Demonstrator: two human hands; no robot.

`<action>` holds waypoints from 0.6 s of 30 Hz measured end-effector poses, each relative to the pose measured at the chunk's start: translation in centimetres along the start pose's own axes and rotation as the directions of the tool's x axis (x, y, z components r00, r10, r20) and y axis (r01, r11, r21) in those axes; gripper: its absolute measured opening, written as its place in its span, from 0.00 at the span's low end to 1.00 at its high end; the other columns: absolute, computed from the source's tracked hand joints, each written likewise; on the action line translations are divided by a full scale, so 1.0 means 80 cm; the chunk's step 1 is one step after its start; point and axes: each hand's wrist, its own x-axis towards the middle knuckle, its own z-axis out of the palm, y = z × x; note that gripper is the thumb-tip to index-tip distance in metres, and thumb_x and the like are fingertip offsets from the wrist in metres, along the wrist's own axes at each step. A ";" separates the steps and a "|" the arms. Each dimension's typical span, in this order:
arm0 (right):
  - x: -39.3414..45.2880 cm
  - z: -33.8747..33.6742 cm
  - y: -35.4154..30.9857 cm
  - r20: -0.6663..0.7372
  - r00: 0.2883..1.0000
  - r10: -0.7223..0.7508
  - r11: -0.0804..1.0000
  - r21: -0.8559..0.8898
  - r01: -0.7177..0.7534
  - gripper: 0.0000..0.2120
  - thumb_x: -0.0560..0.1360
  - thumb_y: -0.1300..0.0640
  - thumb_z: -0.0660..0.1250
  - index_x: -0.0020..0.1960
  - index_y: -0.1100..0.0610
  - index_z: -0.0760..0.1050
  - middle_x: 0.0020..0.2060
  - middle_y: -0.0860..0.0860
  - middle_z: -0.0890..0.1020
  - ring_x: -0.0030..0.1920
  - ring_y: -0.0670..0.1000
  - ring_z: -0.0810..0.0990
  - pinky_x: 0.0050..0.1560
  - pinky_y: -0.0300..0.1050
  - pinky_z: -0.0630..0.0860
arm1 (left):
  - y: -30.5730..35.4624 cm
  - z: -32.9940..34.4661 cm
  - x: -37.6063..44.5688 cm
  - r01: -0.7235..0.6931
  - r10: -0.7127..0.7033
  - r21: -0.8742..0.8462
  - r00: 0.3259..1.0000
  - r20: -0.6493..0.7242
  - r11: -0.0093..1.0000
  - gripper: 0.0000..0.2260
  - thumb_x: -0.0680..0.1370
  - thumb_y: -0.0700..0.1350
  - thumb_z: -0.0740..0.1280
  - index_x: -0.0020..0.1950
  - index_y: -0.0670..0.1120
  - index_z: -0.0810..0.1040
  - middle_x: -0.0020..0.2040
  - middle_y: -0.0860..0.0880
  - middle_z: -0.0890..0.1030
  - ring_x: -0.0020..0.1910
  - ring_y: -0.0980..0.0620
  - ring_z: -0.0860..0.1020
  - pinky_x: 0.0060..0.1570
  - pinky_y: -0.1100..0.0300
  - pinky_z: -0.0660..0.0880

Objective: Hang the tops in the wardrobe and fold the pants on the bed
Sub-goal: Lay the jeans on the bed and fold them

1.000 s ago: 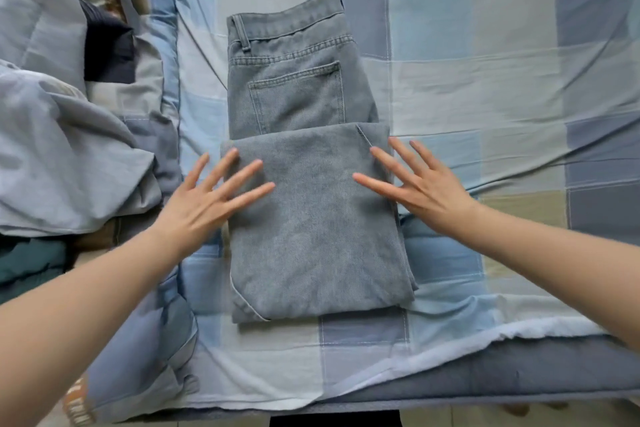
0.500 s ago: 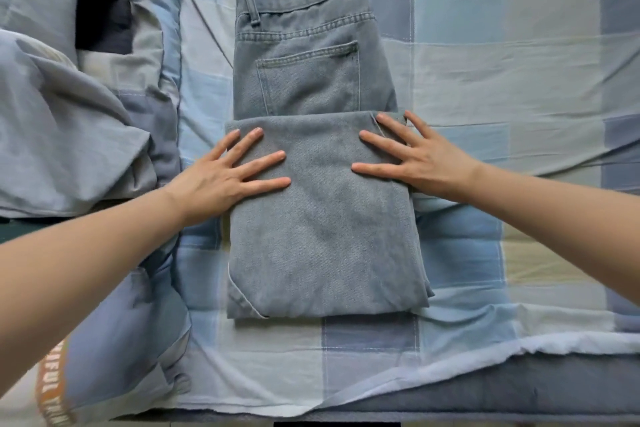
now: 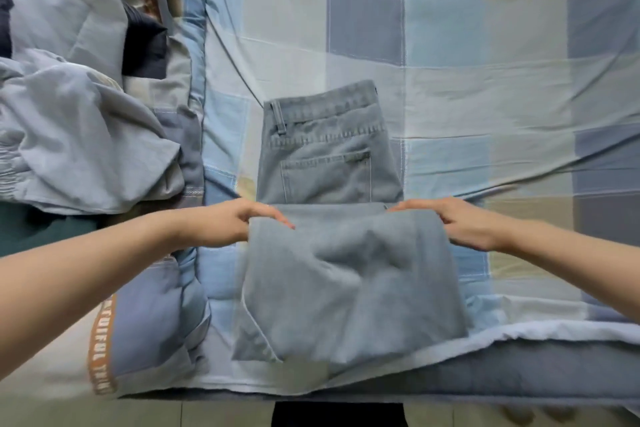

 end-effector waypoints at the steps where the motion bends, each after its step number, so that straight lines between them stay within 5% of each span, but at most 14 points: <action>1: -0.010 0.005 0.000 -0.096 0.995 -0.002 1.000 -0.030 -0.001 0.13 0.77 0.62 0.64 0.59 0.49 0.75 0.55 0.35 0.81 0.58 0.36 0.76 0.61 0.38 0.71 | -0.011 0.001 -0.004 0.024 -0.040 -0.236 0.997 -0.062 0.971 0.14 0.79 0.37 0.64 0.64 0.46 0.79 0.65 0.47 0.79 0.67 0.51 0.75 0.66 0.56 0.72; 3: -0.015 0.023 -0.002 -0.239 0.938 0.253 0.934 0.312 -0.173 0.11 0.81 0.62 0.58 0.49 0.56 0.78 0.40 0.40 0.85 0.44 0.40 0.83 0.51 0.47 0.78 | -0.035 0.009 -0.004 0.134 -0.265 -0.468 0.937 -0.227 0.874 0.14 0.81 0.43 0.64 0.66 0.43 0.76 0.65 0.42 0.79 0.64 0.46 0.77 0.63 0.51 0.74; 4: -0.009 0.028 -0.004 -0.223 0.866 0.447 0.823 0.483 -0.300 0.18 0.83 0.55 0.54 0.45 0.57 0.80 0.37 0.47 0.85 0.39 0.47 0.84 0.44 0.49 0.80 | -0.043 0.016 0.002 0.137 -0.333 -0.541 0.900 -0.283 0.830 0.14 0.81 0.47 0.63 0.66 0.44 0.76 0.65 0.43 0.79 0.63 0.46 0.78 0.60 0.50 0.76; 6: 0.010 0.038 -0.018 -0.021 0.807 0.590 0.614 0.661 -0.432 0.22 0.81 0.41 0.50 0.51 0.49 0.80 0.43 0.50 0.84 0.43 0.51 0.83 0.46 0.48 0.79 | -0.045 0.040 0.018 -0.026 -0.352 -0.683 0.842 -0.408 0.730 0.14 0.80 0.50 0.64 0.64 0.47 0.76 0.60 0.48 0.83 0.56 0.51 0.82 0.52 0.56 0.79; 8: 0.025 0.052 -0.030 0.046 0.749 0.661 0.469 0.754 -0.459 0.22 0.80 0.37 0.48 0.60 0.47 0.74 0.52 0.47 0.82 0.52 0.50 0.80 0.54 0.49 0.76 | -0.047 0.066 0.032 -0.067 -0.383 -0.623 0.737 -0.558 0.779 0.16 0.78 0.48 0.69 0.65 0.47 0.74 0.59 0.49 0.82 0.56 0.52 0.81 0.57 0.56 0.76; 13: 0.032 0.082 -0.024 -0.115 0.735 0.668 0.542 0.752 -0.374 0.18 0.79 0.45 0.60 0.64 0.54 0.70 0.54 0.47 0.79 0.53 0.48 0.77 0.49 0.39 0.75 | -0.057 0.109 0.042 -0.083 -0.389 -0.534 0.593 -0.705 0.841 0.15 0.76 0.41 0.71 0.61 0.48 0.74 0.55 0.52 0.82 0.49 0.63 0.80 0.47 0.70 0.74; 18: 0.016 0.092 -0.009 -0.234 0.658 0.716 0.572 0.736 -0.361 0.18 0.79 0.46 0.60 0.56 0.61 0.73 0.45 0.56 0.78 0.46 0.47 0.75 0.47 0.51 0.75 | -0.055 0.112 0.023 -0.181 -0.342 -0.598 0.677 -0.651 0.781 0.09 0.80 0.40 0.66 0.58 0.51 0.78 0.53 0.52 0.84 0.51 0.57 0.81 0.49 0.65 0.76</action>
